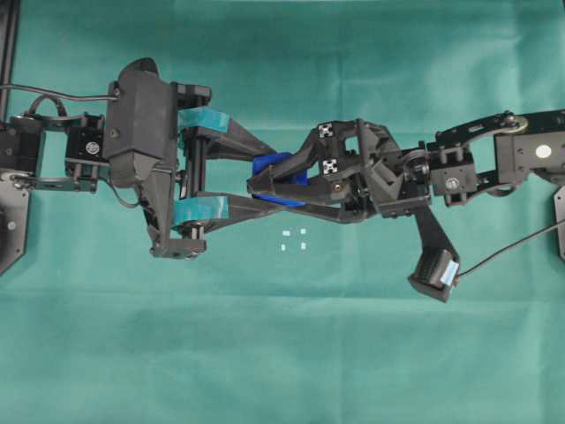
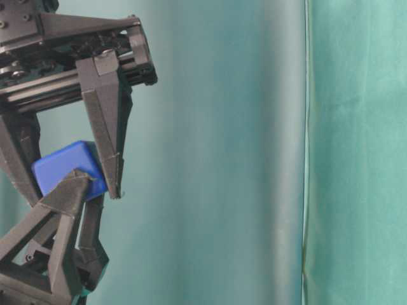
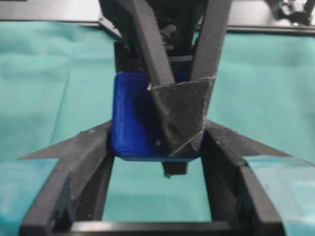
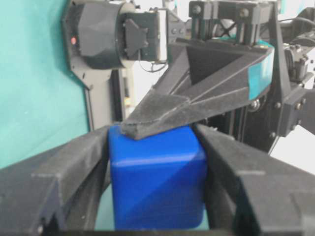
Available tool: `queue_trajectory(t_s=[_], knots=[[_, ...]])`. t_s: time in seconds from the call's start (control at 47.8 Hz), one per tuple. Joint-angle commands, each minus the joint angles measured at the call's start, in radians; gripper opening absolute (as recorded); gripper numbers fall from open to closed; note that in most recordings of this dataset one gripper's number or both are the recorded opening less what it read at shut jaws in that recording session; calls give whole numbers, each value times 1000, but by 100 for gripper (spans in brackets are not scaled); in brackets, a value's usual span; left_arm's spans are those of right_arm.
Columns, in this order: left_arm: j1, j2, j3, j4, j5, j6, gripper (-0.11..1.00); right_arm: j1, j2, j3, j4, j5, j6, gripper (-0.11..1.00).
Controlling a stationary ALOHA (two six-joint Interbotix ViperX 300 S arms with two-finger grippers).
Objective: Handover the blue block to the right arm after grasping it with the left arm, then place it in the designated position.
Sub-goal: 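Close the right gripper on the blue cube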
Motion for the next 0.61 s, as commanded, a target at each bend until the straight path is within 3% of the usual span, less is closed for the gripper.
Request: queue_trajectory(t_s=[0.0,0.586], knots=[[-5,-17,-11,-2,2,-2,47,-5,-18,-31,5,5,3,55],[-9,-18,-15,-2,8,-2,47,-5,-18,-31,6,6,3,55]])
